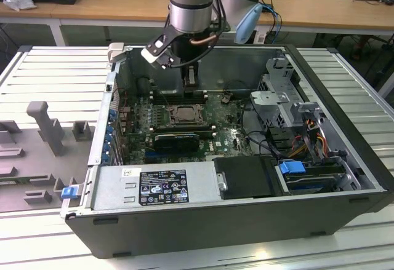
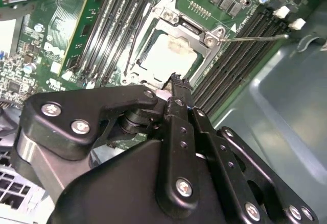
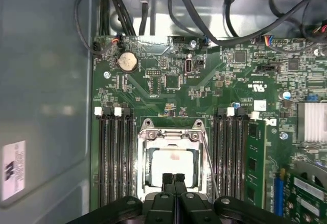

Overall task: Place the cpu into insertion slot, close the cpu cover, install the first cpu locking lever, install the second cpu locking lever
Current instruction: 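Install the first cpu locking lever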

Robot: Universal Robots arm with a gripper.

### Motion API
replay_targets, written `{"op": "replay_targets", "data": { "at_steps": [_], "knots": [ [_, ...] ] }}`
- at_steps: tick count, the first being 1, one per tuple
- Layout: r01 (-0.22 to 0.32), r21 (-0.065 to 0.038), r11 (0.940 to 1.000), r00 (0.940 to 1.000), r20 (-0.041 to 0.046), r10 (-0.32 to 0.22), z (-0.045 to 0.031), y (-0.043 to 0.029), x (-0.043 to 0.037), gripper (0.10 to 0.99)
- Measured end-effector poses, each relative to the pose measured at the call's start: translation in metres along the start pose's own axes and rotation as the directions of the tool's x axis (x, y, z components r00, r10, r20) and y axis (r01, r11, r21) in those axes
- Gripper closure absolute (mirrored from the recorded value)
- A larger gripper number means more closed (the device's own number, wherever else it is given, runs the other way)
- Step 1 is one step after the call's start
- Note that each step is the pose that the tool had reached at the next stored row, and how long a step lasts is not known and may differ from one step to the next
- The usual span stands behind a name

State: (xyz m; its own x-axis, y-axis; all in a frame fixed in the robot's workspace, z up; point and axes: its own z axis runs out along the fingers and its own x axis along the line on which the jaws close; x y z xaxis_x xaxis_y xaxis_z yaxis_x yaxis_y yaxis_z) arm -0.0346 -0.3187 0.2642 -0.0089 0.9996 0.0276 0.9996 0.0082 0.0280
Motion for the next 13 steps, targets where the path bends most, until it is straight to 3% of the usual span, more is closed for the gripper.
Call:
{"op": "replay_targets", "data": {
  "at_steps": [5, 8, 10, 13],
  "knots": [
    [0.000, 0.000, 1.0000, 1.0000, 0.0000, 0.000, -0.0130, 0.0004, 0.0003, 0.980],
    [0.001, 0.000, 1.0000, 1.0000, -0.0002, -0.001, -0.0143, 0.0004, 0.0004, 0.980],
    [0.057, 0.002, 0.9984, 0.9984, -0.0016, -0.057, -0.0143, 0.0004, 0.0004, 0.980],
    [0.165, 0.004, 0.9863, 0.9863, -0.0050, -0.165, -0.0141, 0.0004, 0.0004, 0.980]
  ]
}}
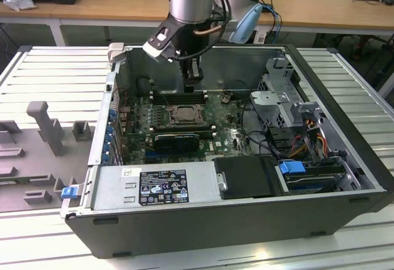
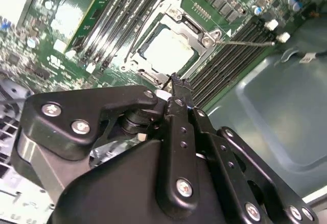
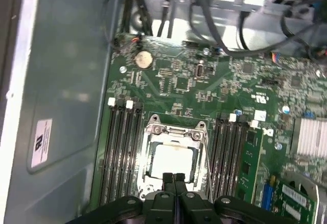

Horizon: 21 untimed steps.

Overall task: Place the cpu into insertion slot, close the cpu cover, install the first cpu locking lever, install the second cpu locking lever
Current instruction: 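Install the first cpu locking lever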

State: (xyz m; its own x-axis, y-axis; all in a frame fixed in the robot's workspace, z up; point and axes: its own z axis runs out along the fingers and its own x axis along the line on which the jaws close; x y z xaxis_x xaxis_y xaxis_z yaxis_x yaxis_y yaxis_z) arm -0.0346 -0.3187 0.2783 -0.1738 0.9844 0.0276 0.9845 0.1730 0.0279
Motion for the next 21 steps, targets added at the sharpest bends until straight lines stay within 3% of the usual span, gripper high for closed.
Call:
{"op": "replay_targets", "data": {
  "at_steps": [3, 4, 6, 8, 11, 17, 21],
  "knots": [
    [0.086, 0.002, 0.9963, 0.9963, -0.0024, -0.086, 0.0001, 0.0000, 0.0000, 0.980],
    [0.140, 0.004, 0.9902, 0.9902, -0.0042, -0.140, 0.0003, 0.0000, 0.0000, 0.980],
    [0.179, 0.005, 0.9837, 0.9837, -0.0056, -0.179, 0.0005, 0.0000, 0.0000, 0.980],
    [0.234, 0.006, 0.9722, 0.9722, -0.0074, -0.234, 0.0005, 0.0000, 0.0000, 0.980],
    [0.280, 0.007, 0.9599, 0.9599, -0.0090, -0.280, 0.0005, 0.0000, 0.0000, 0.980],
    [0.326, 0.008, 0.9454, 0.9454, -0.0107, -0.326, 0.0005, 0.0000, 0.0000, 0.980],
    [0.371, 0.009, 0.9285, 0.9285, -0.0125, -0.371, 0.0005, 0.0000, 0.0000, 0.980]
  ]
}}
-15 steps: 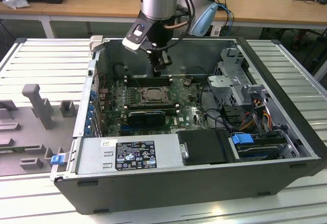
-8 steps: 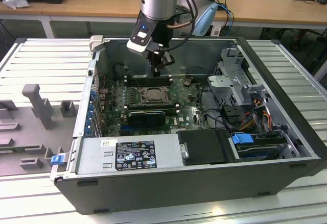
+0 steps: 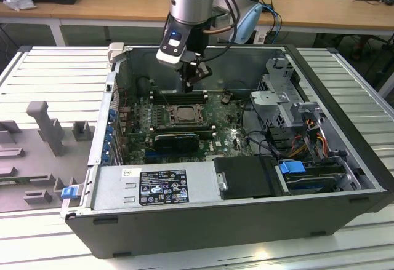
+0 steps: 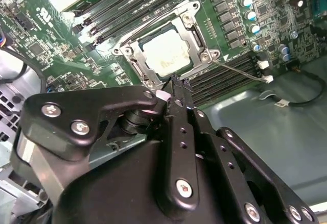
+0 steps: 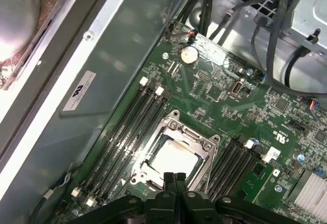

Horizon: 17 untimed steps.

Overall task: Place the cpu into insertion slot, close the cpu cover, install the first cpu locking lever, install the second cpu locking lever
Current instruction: 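Install the first cpu locking lever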

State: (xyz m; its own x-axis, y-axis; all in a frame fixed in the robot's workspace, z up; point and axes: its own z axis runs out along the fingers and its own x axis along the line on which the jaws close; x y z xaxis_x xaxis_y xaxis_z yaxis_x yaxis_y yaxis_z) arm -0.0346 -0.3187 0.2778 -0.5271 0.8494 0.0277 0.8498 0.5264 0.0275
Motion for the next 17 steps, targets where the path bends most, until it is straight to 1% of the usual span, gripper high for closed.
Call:
{"op": "replay_targets", "data": {
  "at_steps": [1, 3, 5, 8, 9, 14, 17],
  "knots": [
    [0.019, 0.001, 0.9998, 0.9998, -0.0005, -0.019, 0.0000, 0.0000, 0.0000, 0.980],
    [0.039, 0.001, 0.9992, 0.9992, -0.0010, -0.039, 0.0000, 0.0000, 0.0000, 0.980],
    [0.071, 0.002, 0.9975, 0.9975, -0.0020, -0.071, 0.0000, 0.0000, 0.0000, 0.980],
    [0.103, 0.003, 0.9947, 0.9947, -0.0030, -0.103, 0.0000, 0.0000, 0.0000, 0.980],
    [0.121, 0.003, 0.9927, 0.9927, -0.0034, -0.121, 0.0000, 0.0000, 0.0000, 0.980],
    [0.171, 0.004, 0.9853, 0.9853, -0.0051, -0.171, 0.0000, 0.0000, 0.0000, 0.980],
    [0.211, 0.005, 0.9774, 0.9774, -0.0064, -0.211, 0.0000, 0.0000, 0.0000, 0.980]
  ]
}}
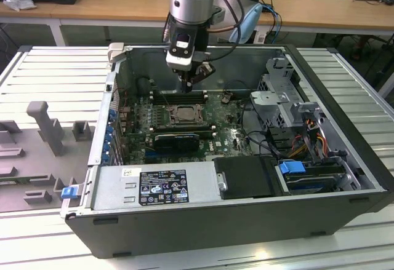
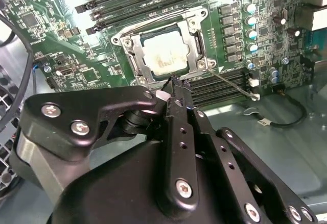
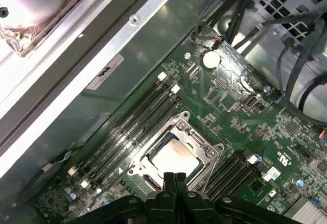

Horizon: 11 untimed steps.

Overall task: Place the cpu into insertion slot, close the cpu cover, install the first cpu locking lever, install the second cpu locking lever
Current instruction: 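Install the first cpu locking lever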

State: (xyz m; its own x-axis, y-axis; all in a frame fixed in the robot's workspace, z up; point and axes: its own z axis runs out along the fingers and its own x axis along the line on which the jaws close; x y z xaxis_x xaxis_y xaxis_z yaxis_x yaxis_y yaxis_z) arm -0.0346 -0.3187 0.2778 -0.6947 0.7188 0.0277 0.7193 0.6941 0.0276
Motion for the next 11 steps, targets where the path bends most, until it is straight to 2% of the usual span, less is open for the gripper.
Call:
{"op": "replay_targets", "data": {
  "at_steps": [8, 11],
  "knots": [
    [0.072, 0.002, 0.9974, 0.9974, -0.0020, -0.072, 0.0000, 0.0000, 0.0000, 0.980],
    [0.112, 0.003, 0.9937, 0.9937, -0.0033, -0.112, 0.0000, 0.0000, 0.0000, 0.980]
  ]
}}
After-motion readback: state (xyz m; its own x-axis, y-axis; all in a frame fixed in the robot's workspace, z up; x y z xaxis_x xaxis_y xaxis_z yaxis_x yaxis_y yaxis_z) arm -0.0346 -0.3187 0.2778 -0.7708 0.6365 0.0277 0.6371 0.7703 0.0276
